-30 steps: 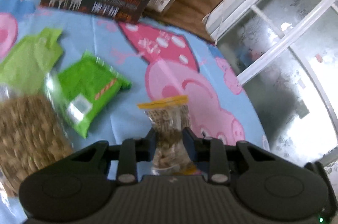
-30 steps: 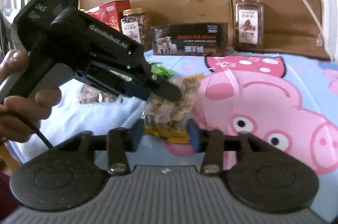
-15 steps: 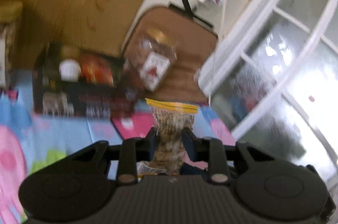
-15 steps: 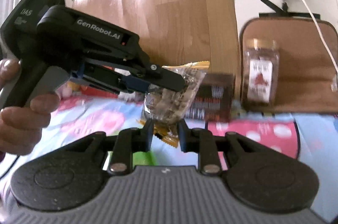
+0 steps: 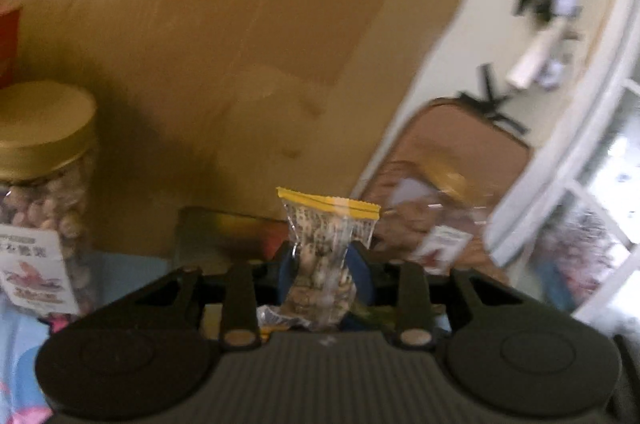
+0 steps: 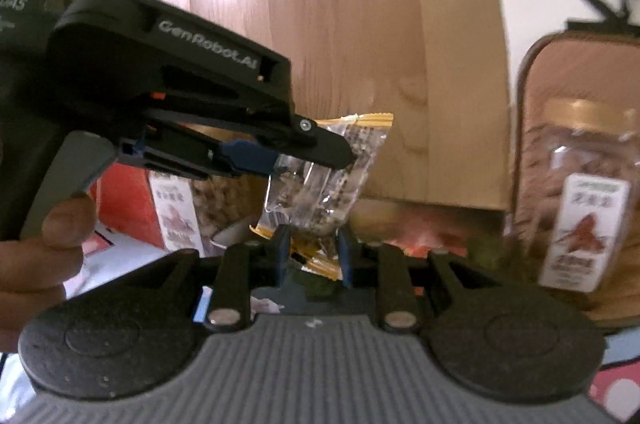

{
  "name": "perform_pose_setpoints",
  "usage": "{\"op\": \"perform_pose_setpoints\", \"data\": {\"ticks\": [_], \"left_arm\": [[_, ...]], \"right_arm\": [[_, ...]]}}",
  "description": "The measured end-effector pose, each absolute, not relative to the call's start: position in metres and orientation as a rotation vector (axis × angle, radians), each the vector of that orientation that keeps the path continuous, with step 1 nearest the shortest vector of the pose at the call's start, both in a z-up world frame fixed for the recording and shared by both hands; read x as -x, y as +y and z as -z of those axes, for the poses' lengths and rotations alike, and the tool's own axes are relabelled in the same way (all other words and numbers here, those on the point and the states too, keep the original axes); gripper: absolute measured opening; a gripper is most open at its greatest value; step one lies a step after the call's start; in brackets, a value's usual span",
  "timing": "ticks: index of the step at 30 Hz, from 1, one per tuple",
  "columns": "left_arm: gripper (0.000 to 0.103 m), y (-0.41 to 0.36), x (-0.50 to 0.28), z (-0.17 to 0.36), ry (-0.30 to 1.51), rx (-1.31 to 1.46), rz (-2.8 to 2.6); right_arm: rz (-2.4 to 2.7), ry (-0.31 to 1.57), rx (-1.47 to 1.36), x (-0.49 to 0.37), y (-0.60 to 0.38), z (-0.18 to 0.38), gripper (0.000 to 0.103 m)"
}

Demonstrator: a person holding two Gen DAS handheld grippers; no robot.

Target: Organize snacks

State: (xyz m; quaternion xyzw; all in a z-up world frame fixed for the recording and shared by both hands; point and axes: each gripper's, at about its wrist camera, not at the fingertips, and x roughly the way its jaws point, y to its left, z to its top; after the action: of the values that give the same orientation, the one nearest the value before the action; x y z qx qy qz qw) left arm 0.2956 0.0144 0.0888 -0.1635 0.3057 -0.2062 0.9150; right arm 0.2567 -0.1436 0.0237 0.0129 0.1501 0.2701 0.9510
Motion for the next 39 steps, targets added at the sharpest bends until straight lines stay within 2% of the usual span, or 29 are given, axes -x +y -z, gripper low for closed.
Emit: {"op": "perform_pose_setpoints", "data": {"ticks": [4,10,12,16,21,31,35,39], "left_arm": [[0.038,0.016,-0.301,-0.072,0.658,0.314,0.384],[0.04,0.008,-0.282,-0.073,0.645,0.281,0.384],[0.044,0.005,-0.267,-0.079,0.62,0.247,0.372],[0.044,0.018,-0.231,-0.089,0.589,0.256,0.385],[0.044,0.039,-0.181,-0.075,0.603,0.282,0.353],[0.042,0.087,-0.12,-0.022,0.772,0.369,0.311],[0.04,0.089,-0.115,-0.007,0.8,0.386,0.31],[0.04,0.088,-0.111,-0.004,0.777,0.377,0.313]], "right_arm": [[-0.534,0.291,-0.046,-0.258,-0.147,-0.022,0.042],[-0.512,0.282,-0.082,-0.245,-0.161,-0.029,0.042],[-0.507,0.282,-0.097,-0.236,-0.165,-0.03,0.042],[-0.508,0.312,-0.153,-0.21,-0.178,-0.029,0.042],[-0.587,0.451,-0.27,-0.194,-0.184,-0.014,0.042],[-0.676,0.74,-0.409,-0.18,-0.164,0.012,0.042],[-0.649,0.812,-0.499,-0.187,-0.173,0.016,0.033],[-0.664,0.897,-0.631,-0.183,-0.187,0.023,0.033]]}}
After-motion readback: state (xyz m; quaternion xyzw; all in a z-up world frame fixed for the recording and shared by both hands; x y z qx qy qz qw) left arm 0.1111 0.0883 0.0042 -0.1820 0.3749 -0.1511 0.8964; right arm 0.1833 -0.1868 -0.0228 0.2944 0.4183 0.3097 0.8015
